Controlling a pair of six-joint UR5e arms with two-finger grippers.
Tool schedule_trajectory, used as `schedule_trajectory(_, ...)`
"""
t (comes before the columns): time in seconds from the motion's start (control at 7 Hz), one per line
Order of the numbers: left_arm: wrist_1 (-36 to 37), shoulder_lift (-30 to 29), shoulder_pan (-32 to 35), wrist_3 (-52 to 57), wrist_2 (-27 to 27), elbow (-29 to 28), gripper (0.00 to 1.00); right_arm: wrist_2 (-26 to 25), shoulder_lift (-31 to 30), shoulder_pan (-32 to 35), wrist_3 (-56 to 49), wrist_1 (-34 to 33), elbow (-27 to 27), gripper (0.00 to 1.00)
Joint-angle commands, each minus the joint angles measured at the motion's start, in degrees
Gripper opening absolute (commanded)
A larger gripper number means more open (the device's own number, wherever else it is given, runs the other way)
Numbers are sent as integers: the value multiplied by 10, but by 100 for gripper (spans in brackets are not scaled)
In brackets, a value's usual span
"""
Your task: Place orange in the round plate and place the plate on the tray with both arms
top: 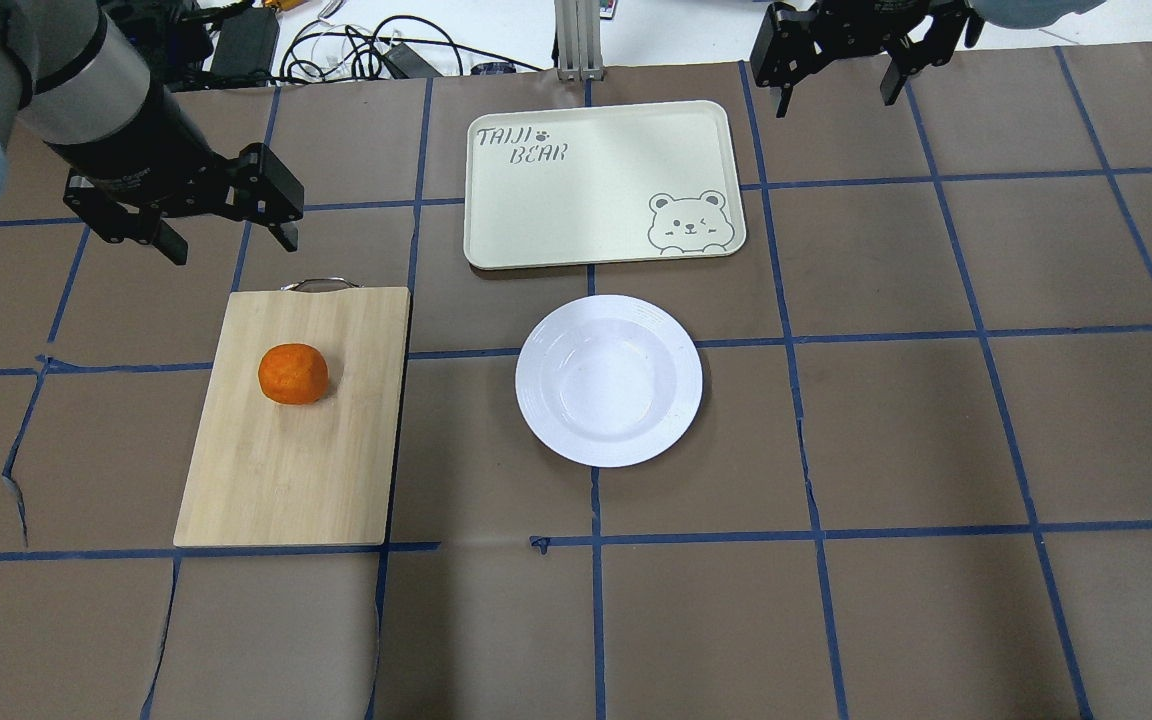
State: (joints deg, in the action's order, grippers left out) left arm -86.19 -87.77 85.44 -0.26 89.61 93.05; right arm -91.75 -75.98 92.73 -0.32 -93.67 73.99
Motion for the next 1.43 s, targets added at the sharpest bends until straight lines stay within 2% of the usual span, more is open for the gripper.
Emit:
schedule_trajectory(0.0,1,0,0,0,1,1,100,1,0,-3,0,0,0,100)
schedule_trajectory(1.0,-2,-14,-17,0,0,3,100,1,-2,-2,0,-5,0,100)
schedule_trajectory(1.29,-1,-27,-51,1,1,48,100,10,-2,-2,0,-5,4,100)
